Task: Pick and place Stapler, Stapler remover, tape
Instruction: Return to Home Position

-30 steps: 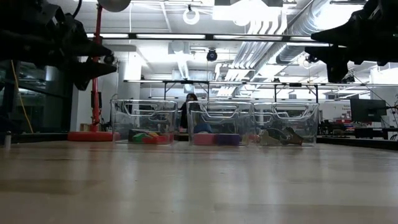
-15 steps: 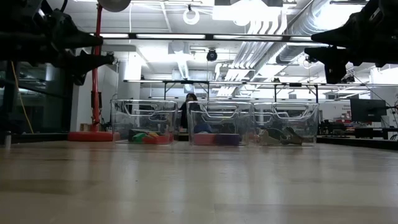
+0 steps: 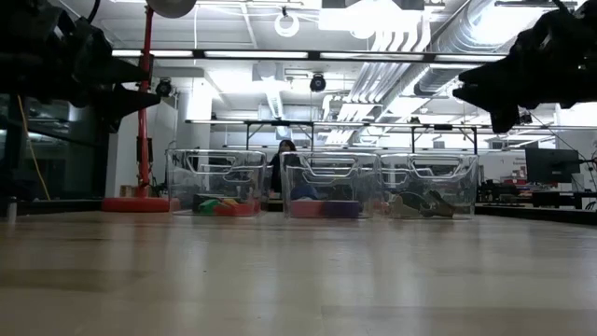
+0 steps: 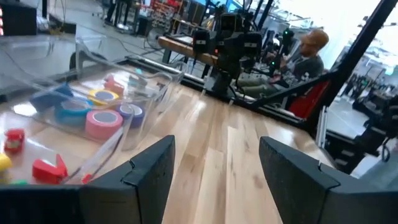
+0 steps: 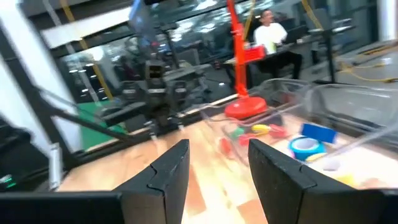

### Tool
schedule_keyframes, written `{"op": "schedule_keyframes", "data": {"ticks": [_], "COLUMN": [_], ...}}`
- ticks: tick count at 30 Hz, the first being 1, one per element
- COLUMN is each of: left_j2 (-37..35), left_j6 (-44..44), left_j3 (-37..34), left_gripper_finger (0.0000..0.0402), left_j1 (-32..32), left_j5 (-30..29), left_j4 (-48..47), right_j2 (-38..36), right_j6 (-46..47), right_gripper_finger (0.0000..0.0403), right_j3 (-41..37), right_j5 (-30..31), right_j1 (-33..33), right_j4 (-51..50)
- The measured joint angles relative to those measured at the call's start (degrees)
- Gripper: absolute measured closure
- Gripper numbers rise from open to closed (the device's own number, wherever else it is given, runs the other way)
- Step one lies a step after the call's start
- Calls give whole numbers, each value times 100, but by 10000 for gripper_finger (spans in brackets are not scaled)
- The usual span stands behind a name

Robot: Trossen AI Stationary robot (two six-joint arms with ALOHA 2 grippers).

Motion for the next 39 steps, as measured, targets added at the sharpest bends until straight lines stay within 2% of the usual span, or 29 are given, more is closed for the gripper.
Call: {"op": "schedule_keyframes", "data": {"ticks": [10,16,21,25,39], "left_j2": [4,4,4,0,4], "left_j6": [-494,-714,-143,629,930], "left_j3": [3,-4,-4,-4,2], "left_gripper_finger": [172,172,172,172,172], "left_j1": [0,0,0,0,0], "left_j5": [-81,-168,-468,-519,-433], "left_j4": [42,206,357,615,479], "right_j2": [9,9,7,7,199], "right_j6": [-6,-248,-1188,-1411,-1701], "right_gripper_finger": [247,247,247,247,247], "right_j3": [0,0,0,0,4], "right_j5": [851,1063,702,306,89], "right_j1": [-9,-11,39,81,91], "right_j4": [-101,-47,77,-248,-339]}}
